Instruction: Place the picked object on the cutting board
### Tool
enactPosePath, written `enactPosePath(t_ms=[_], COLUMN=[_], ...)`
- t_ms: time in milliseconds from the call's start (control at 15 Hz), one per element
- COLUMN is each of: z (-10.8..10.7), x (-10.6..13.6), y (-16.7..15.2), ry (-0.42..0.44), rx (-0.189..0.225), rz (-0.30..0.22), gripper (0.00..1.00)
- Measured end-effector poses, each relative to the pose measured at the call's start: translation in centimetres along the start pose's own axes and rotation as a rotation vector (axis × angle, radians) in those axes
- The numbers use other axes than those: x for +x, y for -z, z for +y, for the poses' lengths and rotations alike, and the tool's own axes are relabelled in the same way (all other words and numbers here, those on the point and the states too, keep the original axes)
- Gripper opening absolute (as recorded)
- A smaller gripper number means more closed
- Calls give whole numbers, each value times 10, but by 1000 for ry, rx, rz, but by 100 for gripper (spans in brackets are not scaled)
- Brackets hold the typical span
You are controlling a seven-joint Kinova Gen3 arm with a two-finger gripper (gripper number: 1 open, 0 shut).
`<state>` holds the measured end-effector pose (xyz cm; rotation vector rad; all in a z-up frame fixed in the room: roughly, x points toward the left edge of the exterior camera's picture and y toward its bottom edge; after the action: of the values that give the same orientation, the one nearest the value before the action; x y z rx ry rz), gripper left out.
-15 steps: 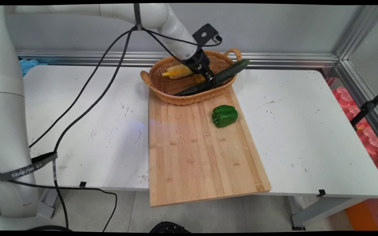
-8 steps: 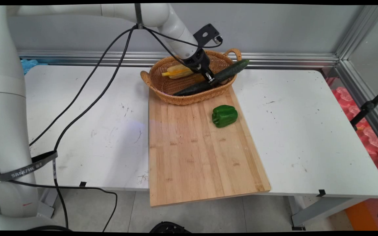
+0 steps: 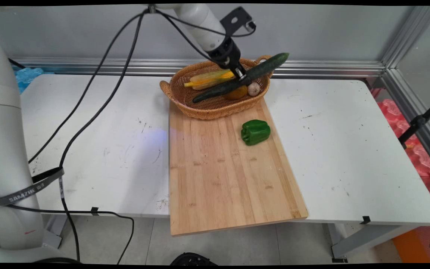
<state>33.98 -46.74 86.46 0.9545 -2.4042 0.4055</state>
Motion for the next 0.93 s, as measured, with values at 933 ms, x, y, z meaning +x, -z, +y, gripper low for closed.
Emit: enactPosePath(t_ms=[933], z=[100], x=[17], y=[107], ry=[-19], rx=[-33], rz=[-28], gripper=[0])
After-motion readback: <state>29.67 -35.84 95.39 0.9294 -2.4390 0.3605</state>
